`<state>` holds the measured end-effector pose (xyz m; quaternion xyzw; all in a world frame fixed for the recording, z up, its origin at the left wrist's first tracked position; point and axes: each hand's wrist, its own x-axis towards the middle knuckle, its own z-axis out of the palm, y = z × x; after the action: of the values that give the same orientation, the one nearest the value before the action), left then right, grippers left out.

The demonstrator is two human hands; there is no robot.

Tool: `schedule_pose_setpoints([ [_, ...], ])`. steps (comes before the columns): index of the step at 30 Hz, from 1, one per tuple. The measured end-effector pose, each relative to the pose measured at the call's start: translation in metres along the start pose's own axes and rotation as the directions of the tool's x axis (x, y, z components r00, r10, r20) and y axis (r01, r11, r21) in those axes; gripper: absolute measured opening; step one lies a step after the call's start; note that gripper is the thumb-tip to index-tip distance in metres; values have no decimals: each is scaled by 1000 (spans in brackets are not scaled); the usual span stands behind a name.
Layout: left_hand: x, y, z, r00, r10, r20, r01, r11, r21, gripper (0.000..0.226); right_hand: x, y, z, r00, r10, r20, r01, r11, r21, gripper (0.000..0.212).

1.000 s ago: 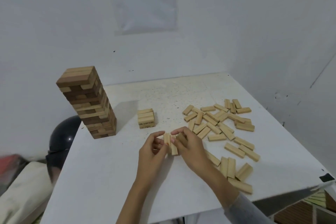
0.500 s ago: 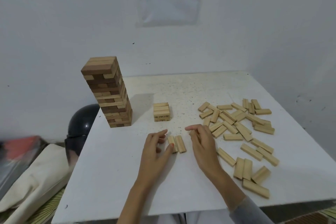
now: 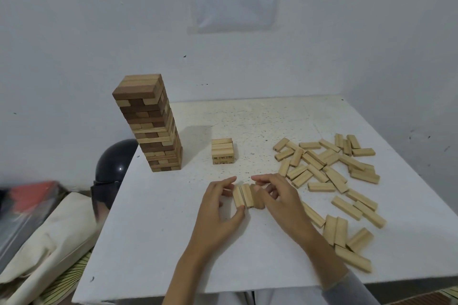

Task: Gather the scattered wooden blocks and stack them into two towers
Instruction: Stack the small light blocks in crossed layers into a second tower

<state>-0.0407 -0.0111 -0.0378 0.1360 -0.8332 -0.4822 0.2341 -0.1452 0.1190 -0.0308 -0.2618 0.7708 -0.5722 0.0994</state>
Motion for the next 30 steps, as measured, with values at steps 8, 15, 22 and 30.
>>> schedule_pose_setpoints([
  [8, -2, -3, 2, 999, 34, 32, -36, 998, 52, 63, 3, 17, -24, 955, -80, 285, 116, 987, -111, 61],
  [15, 0, -4, 2, 1000, 14, -16, -13, 999, 50, 58, -2, 23, -7, 963, -164, 216, 212, 952, -222, 51],
  [22, 1, -5, 3, 999, 1, -38, 1, 999, 50, 55, -4, 25, -10, 971, -191, 145, 219, 954, -207, 38],
  [30, 2, -7, 1, 999, -20, -38, 20, 1000, 8, 54, -4, 20, -13, 964, -85, 250, 144, 963, -228, 53],
])
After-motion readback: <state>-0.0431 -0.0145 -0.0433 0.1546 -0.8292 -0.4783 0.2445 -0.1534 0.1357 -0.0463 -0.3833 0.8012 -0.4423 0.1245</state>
